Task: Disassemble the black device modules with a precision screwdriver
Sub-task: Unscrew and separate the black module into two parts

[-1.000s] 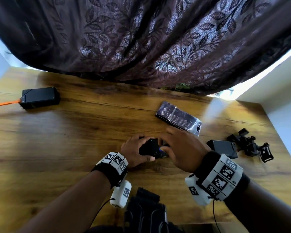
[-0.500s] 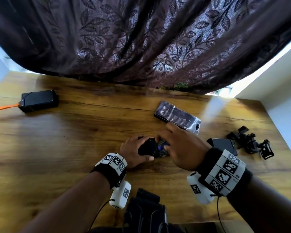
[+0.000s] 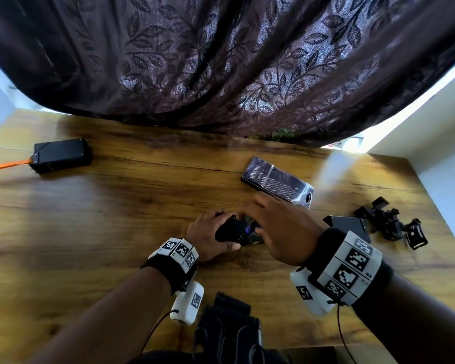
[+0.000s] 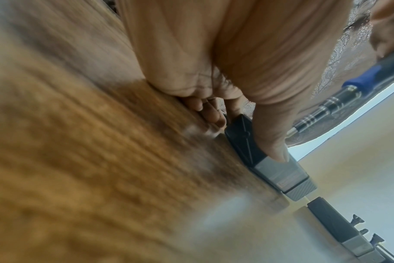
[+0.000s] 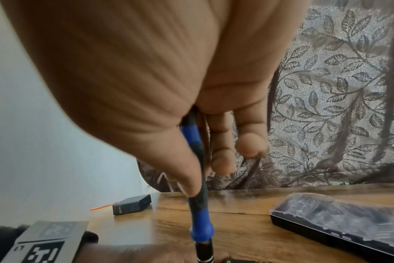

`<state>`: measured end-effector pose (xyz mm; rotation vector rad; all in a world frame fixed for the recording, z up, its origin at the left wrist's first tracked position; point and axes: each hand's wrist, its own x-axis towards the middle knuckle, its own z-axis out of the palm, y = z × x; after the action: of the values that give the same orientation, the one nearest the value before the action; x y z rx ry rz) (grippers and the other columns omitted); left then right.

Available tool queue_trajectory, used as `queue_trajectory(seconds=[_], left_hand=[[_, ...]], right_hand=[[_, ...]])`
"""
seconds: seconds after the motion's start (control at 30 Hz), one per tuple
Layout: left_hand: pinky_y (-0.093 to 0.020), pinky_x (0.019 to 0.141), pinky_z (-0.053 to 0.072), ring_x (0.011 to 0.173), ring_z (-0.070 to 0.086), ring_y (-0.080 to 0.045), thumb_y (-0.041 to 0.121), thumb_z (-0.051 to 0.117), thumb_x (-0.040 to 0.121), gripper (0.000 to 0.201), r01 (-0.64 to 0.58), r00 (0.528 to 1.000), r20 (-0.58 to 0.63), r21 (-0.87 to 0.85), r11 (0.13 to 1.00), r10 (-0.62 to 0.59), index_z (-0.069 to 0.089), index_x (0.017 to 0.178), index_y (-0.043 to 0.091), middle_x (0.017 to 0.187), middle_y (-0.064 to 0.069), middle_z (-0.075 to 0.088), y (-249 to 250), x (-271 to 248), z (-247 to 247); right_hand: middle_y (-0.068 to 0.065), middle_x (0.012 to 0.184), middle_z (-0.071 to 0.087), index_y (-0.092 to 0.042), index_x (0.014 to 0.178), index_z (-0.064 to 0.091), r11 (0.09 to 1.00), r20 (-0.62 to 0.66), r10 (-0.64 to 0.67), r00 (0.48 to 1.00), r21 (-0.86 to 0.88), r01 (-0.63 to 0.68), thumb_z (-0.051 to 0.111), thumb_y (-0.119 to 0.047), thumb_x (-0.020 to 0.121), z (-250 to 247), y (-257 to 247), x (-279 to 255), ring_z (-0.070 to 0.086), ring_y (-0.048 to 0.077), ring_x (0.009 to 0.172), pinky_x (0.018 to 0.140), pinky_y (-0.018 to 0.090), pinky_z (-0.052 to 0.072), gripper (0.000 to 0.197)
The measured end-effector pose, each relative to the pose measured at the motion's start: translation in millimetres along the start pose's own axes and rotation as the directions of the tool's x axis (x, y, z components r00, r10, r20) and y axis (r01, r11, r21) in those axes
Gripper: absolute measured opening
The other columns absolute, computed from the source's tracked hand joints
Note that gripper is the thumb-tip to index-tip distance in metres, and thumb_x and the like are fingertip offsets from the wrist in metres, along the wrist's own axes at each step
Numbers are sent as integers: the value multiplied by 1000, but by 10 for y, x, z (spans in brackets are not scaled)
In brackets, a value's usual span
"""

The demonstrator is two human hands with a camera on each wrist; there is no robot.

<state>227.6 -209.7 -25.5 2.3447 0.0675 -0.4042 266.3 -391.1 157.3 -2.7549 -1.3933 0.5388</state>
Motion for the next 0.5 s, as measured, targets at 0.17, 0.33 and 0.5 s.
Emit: queue_trajectory(seconds=[0.17,0.33,0.5], left_hand=[[-49,117,29,146,26,-22,65,71,82,93,2,1000,2,3,1000,-2,26,158,38,162,9,23,52,-24,-29],[-48,119,27,146,25,-20,62,72,83,90,-3,1000,-6,-5,1000,3,25,158,41,161,9,24,93,-58,-47],[-49,118,28,145,27,-20,65,71,82,92,6,1000,-7,8,1000,-6,26,158,38,160,9,25,74,-50,-33]], right_hand=[[-12,105,58,-33,118,50,997,-22,53,998,-49,-54,49,-40,103,-47,-54,47,58,12,88,69,30,45,17],[-7,103,62,-31,111,53,984,-2,113,994,-140,-113,39,-47,104,-77,-36,91,61,16,84,75,37,54,23],[-7,118,41,-32,131,47,999,48,2,999,-35,0,58,-24,93,-77,-42,73,51,11,88,67,23,47,41]])
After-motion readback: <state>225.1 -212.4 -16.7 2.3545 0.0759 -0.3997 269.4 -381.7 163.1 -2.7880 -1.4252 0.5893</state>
